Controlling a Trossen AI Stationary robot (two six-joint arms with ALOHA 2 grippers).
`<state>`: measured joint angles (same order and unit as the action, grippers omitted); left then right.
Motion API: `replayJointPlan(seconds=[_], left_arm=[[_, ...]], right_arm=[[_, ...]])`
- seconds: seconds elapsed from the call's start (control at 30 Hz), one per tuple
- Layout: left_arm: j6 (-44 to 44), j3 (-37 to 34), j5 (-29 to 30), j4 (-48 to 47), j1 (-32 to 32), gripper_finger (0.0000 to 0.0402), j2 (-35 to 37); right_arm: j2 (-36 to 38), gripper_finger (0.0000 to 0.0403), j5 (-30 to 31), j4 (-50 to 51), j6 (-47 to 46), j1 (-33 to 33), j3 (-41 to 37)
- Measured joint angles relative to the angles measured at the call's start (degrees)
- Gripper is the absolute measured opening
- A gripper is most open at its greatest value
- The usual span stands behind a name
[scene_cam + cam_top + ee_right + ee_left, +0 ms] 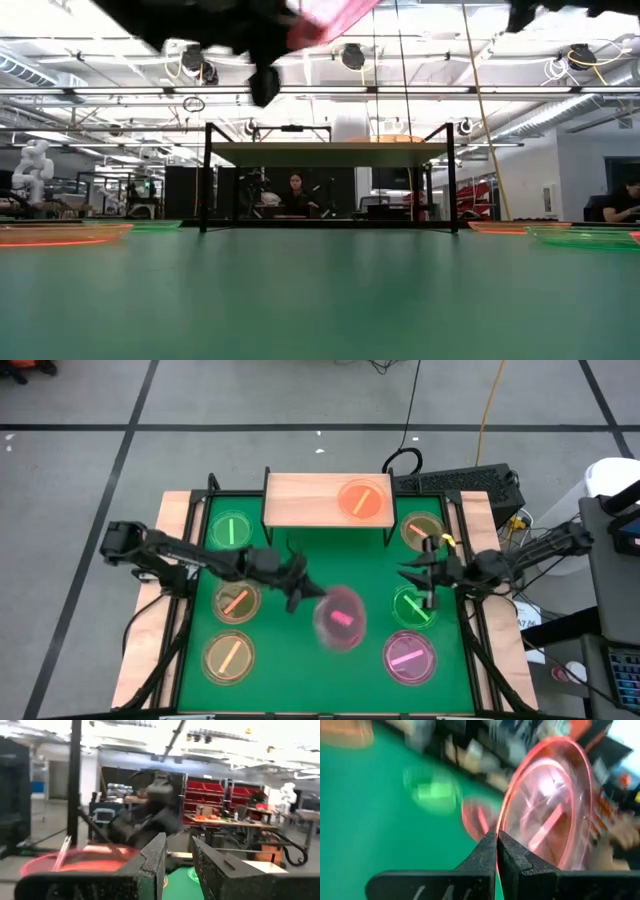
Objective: Place and stack plates onto a shelf
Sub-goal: Stack the pink plate on top of the orange plate on the shelf
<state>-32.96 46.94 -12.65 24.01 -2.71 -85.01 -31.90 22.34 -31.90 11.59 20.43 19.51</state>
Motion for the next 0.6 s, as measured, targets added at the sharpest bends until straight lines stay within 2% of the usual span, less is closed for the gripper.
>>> replayJointPlan(seconds=[0.13,0.2,0.3,0.47,0.6], left_arm=[[4.74,6.89,-4.06,-8.52,6.97,0.0006,0.6],[8.82,10.76,-4.05,-15.26,10.35,0.0006,0.76],[13.03,15.35,-2.36,-20.5,14.93,0.0006,0.65],[16.49,20.43,-2.09,-21.16,22.19,0.0006,0.72],[17.51,24.07,-2.07,-21.22,27.27,0.0006,-1.96]], right_arm=[[8.48,0.0079,1.36,7.32,0.63,2.15,0.0],[11.27,0.0079,2.33,9.65,-1.29,2.56,0.02],[13.58,0.0079,2.99,12.9,-3.2,2.55,-0.04],[13.95,0.0079,3.6,14.19,-3.34,2.55,-0.01],[13.35,0.0079,5.78,15.39,-2.57,2.51,-0.02]])
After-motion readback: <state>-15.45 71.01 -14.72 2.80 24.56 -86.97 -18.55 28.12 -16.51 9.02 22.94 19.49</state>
